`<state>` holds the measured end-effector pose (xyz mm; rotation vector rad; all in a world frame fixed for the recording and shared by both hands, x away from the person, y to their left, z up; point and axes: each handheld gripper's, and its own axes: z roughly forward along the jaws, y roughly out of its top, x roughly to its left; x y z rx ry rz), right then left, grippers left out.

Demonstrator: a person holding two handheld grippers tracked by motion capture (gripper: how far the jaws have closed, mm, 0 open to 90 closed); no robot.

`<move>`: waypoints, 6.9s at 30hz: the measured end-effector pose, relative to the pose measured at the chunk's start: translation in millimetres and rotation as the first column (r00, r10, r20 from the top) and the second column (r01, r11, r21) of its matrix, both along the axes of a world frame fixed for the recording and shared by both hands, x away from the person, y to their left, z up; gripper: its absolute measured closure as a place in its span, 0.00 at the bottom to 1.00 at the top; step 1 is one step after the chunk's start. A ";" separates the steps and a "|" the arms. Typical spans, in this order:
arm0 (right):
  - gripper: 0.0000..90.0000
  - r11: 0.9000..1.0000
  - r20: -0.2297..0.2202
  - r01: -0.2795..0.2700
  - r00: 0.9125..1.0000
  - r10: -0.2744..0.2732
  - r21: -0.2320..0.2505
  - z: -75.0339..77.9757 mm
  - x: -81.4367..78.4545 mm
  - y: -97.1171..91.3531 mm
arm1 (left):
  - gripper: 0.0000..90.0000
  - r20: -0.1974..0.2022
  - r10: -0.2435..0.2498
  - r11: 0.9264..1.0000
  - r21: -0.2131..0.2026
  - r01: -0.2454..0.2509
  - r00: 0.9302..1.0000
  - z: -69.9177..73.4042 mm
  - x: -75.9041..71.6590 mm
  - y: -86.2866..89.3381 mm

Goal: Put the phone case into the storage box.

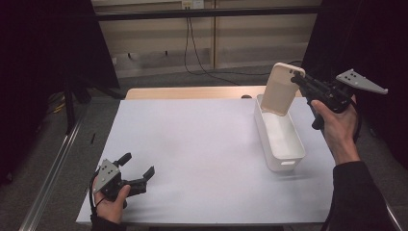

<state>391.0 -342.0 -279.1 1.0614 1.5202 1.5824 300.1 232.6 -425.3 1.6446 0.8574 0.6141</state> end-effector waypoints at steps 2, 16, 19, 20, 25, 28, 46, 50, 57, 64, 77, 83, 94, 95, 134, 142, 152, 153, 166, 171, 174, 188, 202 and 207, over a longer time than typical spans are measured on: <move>0.90 1.000 -0.001 0.002 1.000 -0.002 -0.008 -1.8 4.9 -2.1 | 0.04 -0.012 -0.010 1.000 -0.007 0.010 1.000 -0.8 0.4 -2.4; 0.90 0.999 -0.003 -0.014 1.000 0.014 -0.036 -15.0 31.7 -11.2 | 0.04 0.001 -0.017 1.000 -0.012 0.017 1.000 1.7 -0.7 -3.5; 0.90 0.999 -0.011 -0.010 1.000 0.010 -0.037 -19.3 36.3 -12.5 | 0.04 0.005 -0.015 1.000 -0.014 0.015 1.000 1.8 -0.5 -4.0; 0.90 0.999 -0.012 -0.007 1.000 0.006 -0.041 -20.8 38.1 -13.0 | 0.04 0.004 -0.016 1.000 -0.015 0.016 1.000 1.8 -0.3 -4.2; 0.90 0.998 -0.018 -0.002 1.000 0.001 -0.062 -29.0 45.9 -16.0 | 0.04 0.002 -0.016 1.000 -0.010 0.016 1.000 1.1 1.1 -3.5; 0.90 0.998 -0.022 -0.001 1.000 0.000 -0.065 -33.1 50.2 -18.0 | 0.04 0.004 -0.013 1.000 -0.013 0.013 1.000 1.1 1.8 -3.7; 0.90 0.997 -0.071 -0.021 0.997 0.016 -0.073 -59.0 69.7 -20.0 | 0.03 0.011 -0.018 1.000 -0.025 0.018 1.000 2.6 3.3 -4.0; 0.90 0.997 -0.073 -0.012 0.997 0.006 -0.080 -63.4 73.6 -21.1 | 0.03 0.008 -0.022 1.000 -0.020 0.022 1.000 2.3 3.2 -4.3; 0.90 0.997 -0.083 -0.016 0.997 0.009 -0.078 -76.7 80.3 -16.5 | 0.03 -0.003 -0.030 0.999 -0.012 0.030 1.000 0.8 3.2 -5.1; 0.90 0.997 -0.086 -0.001 0.996 -0.006 -0.084 -84.3 89.8 -20.9 | 0.03 -0.008 -0.033 0.999 -0.006 0.033 0.999 -0.4 3.5 -5.5; 0.90 0.997 -0.088 0.001 0.996 -0.008 -0.082 -97.9 100.2 -21.3 | 0.03 -0.005 -0.037 0.999 0.006 0.037 0.999 -0.5 3.7 -5.7; 0.90 0.995 -0.102 0.015 0.994 -0.024 -0.095 -104.2 104.0 -21.1 | 0.03 -0.019 -0.027 1.000 -0.001 0.027 0.999 -1.4 4.8 -5.7; 0.90 0.993 -0.119 0.014 0.993 -0.028 -0.117 -112.7 108.4 -18.3 | 0.03 -0.017 -0.037 0.999 0.009 0.038 0.999 -1.7 5.5 -6.7; 0.90 0.992 -0.116 0.010 0.993 -0.025 -0.124 -113.6 108.8 -17.7 | 0.03 -0.016 -0.039 0.999 0.014 0.040 0.999 -1.7 6.0 -6.4; 0.72 0.980 -0.167 0.145 0.972 -0.166 -0.136 -124.1 127.3 -17.7 | 0.04 -0.022 -0.039 0.999 0.032 0.040 0.999 -3.8 9.8 -7.4; 0.71 0.981 -0.167 0.141 0.972 -0.163 -0.133 -124.1 126.7 -16.3 | 0.04 -0.022 -0.034 0.999 0.025 0.035 0.999 -3.8 10.5 -6.5; 0.60 0.983 -0.174 0.132 0.973 -0.153 -0.126 -122.3 123.2 -16.3 | 0.04 -0.022 -0.029 0.999 0.023 0.029 0.999 -2.8 12.1 -8.4; 0.57 0.984 -0.175 0.130 0.973 -0.151 -0.126 -121.9 122.6 -16.4 | 0.04 -0.020 -0.026 0.999 0.026 0.027 0.999 -2.7 12.6 -8.7; 0.17 0.986 -0.195 0.127 0.970 -0.146 -0.108 -112.8 115.4 -17.0 | 0.04 -0.017 -0.019 1.000 0.016 0.020 1.000 -2.7 12.6 -7.2; 0.05 0.984 -0.189 0.142 0.969 -0.160 -0.107 -110.5 114.4 -13.0 | 0.04 -0.014 -0.017 1.000 0.016 0.017 1.000 -2.5 11.9 -5.6; 0.00 0.984 -0.202 0.153 0.965 -0.169 -0.090 -108.9 112.3 -13.4 | 0.04 -0.014 -0.019 1.000 0.013 0.020 1.000 -3.0 11.7 -5.5; 0.00 0.984 -0.171 0.152 0.971 -0.166 -0.089 -102.6 91.9 -10.0 | 0.04 -0.011 -0.023 1.000 -0.017 0.022 1.000 -1.1 10.9 -5.0; 0.01 0.985 -0.158 0.148 0.974 -0.162 -0.094 -99.5 71.4 -11.1 | 0.04 -0.007 -0.004 0.999 -0.034 0.004 1.000 -0.8 12.1 -3.7; 0.00 0.986 -0.143 0.145 0.977 -0.155 -0.080 -92.4 60.9 -9.4 | 0.03 0.007 0.010 0.999 -0.032 -0.010 1.000 0.1 10.6 -3.3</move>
